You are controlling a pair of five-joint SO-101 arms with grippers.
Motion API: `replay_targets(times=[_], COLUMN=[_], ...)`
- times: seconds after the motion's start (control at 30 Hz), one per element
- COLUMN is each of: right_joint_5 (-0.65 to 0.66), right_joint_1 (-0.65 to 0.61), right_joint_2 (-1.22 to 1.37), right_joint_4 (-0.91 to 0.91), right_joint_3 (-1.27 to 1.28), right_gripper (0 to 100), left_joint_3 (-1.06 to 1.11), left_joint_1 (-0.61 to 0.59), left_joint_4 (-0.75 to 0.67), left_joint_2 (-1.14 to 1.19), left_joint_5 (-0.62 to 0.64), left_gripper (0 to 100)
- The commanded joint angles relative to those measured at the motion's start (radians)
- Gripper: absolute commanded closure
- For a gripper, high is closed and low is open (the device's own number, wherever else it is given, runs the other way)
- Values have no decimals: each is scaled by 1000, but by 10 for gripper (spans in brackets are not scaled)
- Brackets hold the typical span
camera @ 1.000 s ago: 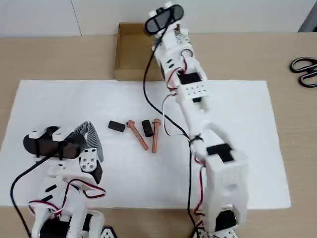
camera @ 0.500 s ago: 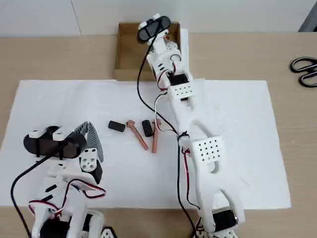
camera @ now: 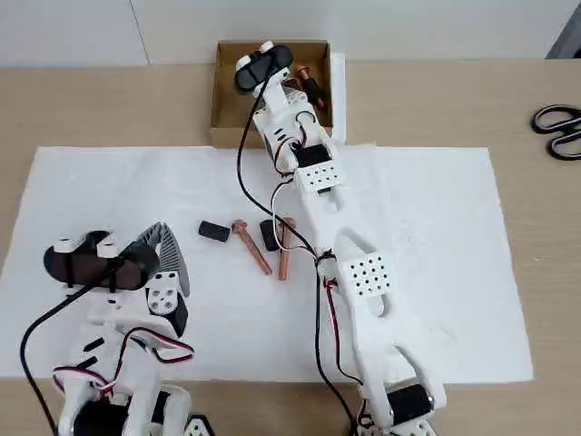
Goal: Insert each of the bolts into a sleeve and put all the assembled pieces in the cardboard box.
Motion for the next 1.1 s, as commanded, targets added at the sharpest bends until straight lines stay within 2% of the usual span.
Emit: replay_targets(times=[0.0, 0.17, 0.47, 0.53, 0.6, 0.77, 0.87, 1.07], right_joint_5=[3, 3, 3, 3, 3, 2, 2, 3], right_joint_1=[8, 12, 8, 12, 12, 2, -5, 4], right_joint_2=[-7, -5, -12, -13, -28, -108, -111, -119], right_joint_4=[1, 7, 12, 67, 189, 664, 888, 1271], right_joint_3=[-74, -74, -74, -83, -129, -373, -502, -520], right_gripper=[980, 841, 834, 834, 834, 833, 833, 833], left_joint_3=[-2, -2, -2, -2, -2, -5, -7, -7], left_joint_1=[-5, -5, -5, -5, -5, -17, -51, -69], left_joint_4=[-23, -23, -23, -23, -23, 0, 14, 8], left_joint_2=[-11, -11, -11, -11, -11, -11, -11, -11], left_joint_5=[-2, -2, -2, -2, -2, 2, 2, 2], left_gripper=[994, 994, 994, 994, 994, 994, 994, 994])
